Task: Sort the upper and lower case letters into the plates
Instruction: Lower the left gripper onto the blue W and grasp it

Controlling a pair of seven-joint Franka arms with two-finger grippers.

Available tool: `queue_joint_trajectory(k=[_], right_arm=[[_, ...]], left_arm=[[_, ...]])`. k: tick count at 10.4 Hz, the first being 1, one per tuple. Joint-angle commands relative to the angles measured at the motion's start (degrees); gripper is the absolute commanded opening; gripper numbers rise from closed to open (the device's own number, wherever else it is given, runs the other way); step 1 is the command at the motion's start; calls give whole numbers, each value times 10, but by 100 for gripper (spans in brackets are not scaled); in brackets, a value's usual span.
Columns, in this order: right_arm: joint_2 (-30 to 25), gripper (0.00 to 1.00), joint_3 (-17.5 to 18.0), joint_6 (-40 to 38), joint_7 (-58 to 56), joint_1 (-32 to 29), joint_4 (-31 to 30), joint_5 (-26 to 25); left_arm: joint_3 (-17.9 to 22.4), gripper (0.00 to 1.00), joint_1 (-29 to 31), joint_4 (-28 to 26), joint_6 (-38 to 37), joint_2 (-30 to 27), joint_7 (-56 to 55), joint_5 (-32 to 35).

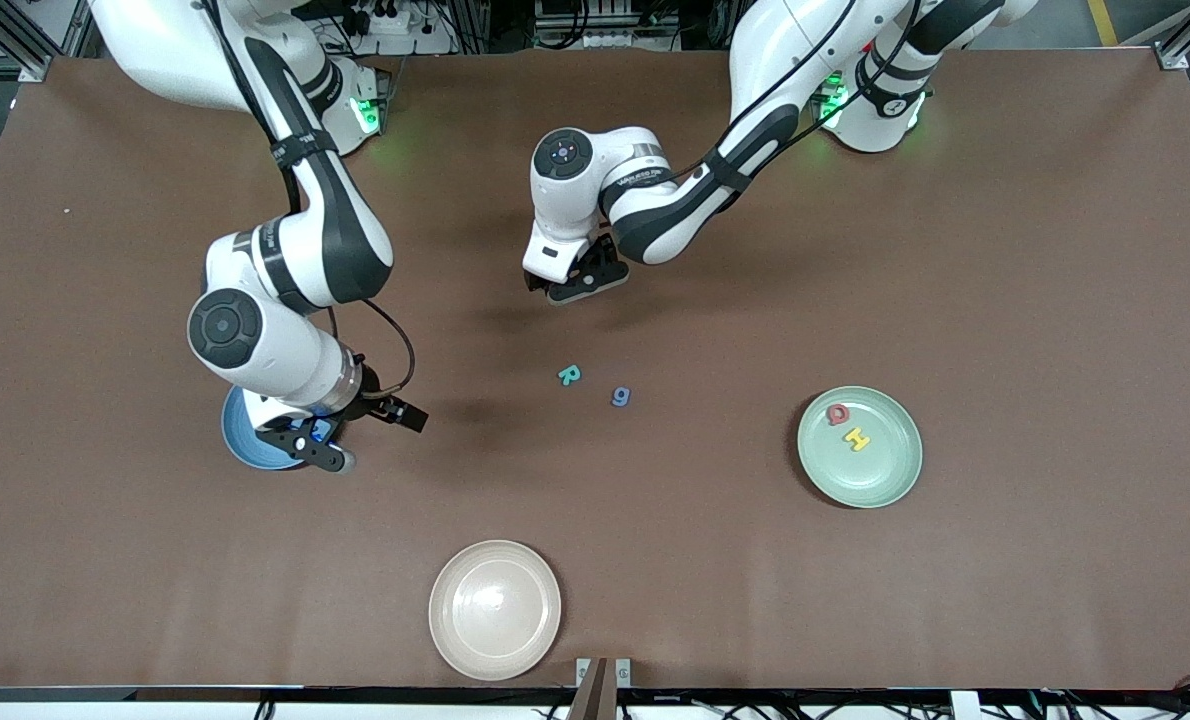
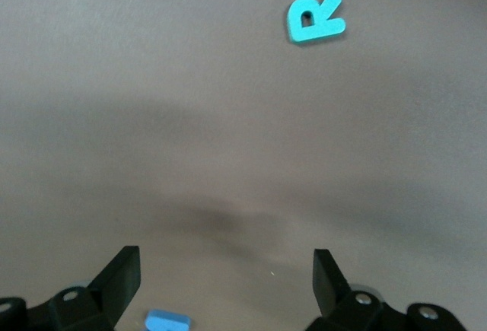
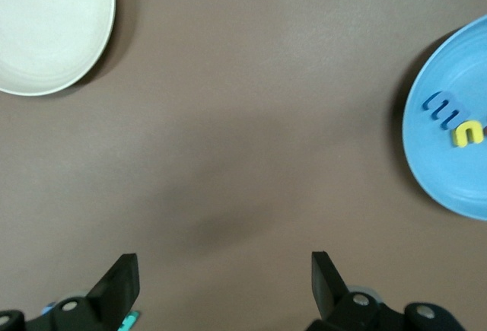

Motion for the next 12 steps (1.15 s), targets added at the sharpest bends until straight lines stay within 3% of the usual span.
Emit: queue_joint_trajectory(k=[1, 4, 7, 9, 12], right_arm=[[21, 100, -2, -8, 44, 11, 25, 15], [31, 100, -1, -6, 66, 18, 42, 15], [30, 100, -1, -6, 66, 18, 41, 15], [30, 100, -1, -6, 65, 18, 41, 14], [30, 100, -1, -6, 62, 18, 41, 14]], left_arm=[[-1, 100, 1, -21, -9, -12, 17, -5], [-34, 100, -7, -64, -8, -21, -15, 0], [-29, 100, -55, -94, 13, -40, -8, -1], [-28, 100, -45, -127, 69, -38, 20, 17], [-27, 100, -5, -135, 111, -21, 68, 22]])
